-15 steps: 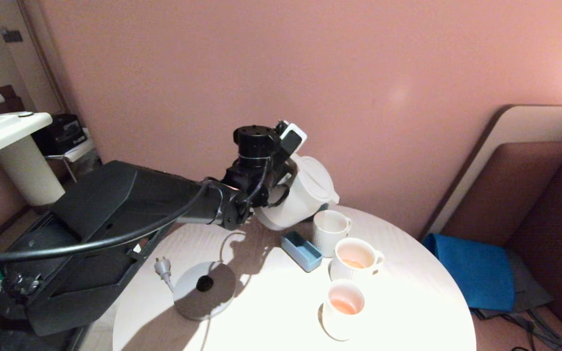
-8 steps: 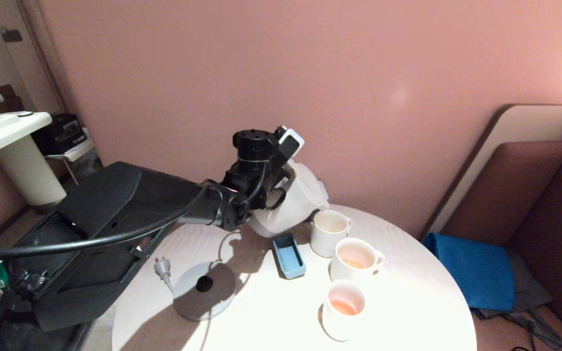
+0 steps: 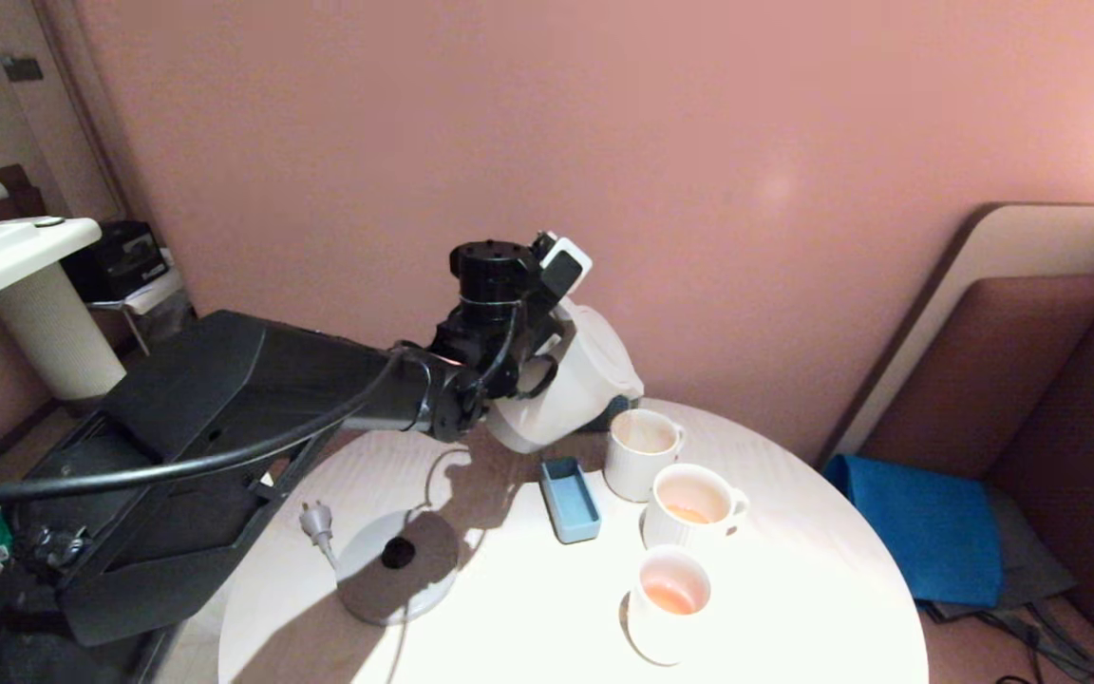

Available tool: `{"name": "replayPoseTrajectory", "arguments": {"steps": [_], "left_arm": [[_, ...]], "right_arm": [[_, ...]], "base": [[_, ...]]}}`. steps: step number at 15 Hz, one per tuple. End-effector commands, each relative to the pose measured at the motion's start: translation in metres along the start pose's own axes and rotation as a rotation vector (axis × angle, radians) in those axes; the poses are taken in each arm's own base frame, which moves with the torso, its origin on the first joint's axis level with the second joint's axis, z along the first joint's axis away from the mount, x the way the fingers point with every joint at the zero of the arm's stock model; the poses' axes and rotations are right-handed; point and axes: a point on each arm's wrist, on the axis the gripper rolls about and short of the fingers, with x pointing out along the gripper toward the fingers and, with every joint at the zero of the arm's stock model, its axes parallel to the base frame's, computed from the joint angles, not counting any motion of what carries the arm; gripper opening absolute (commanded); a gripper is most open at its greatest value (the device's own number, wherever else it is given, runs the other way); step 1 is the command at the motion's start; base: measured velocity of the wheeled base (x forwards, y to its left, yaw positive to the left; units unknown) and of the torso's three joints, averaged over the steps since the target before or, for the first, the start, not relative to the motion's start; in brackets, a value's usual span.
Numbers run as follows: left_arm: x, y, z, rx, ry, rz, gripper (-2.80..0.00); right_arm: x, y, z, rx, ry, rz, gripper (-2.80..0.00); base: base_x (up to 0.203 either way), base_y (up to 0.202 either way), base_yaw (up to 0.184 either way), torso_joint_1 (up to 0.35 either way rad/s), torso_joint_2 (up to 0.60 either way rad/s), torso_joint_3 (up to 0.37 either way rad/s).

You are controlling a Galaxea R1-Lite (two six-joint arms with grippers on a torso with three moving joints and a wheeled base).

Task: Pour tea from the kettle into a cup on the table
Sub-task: Pour water into another cup

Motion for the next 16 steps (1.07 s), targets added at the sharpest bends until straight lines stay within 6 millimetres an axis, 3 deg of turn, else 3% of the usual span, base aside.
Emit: {"name": "replayPoseTrajectory", "arguments": {"steps": [1,16], "left_arm": [[0.0001,0.0016,0.0033,0.0,-0.008,0.006,-2.8],[0.0008,0.0042,0.0072,0.028,-0.022,0.016,-2.8]], "right_arm": [[0.0001,0.0,-0.0001,-0.001,0.002,0.001,-2.8],[0.0001,0.0,-0.0001,-0.001,0.002,0.001,-2.8]], "base": [[0.0,0.0,0.0,0.0,0.0,0.0],[0.0,0.0,0.0,0.0,0.0,0.0]]}}
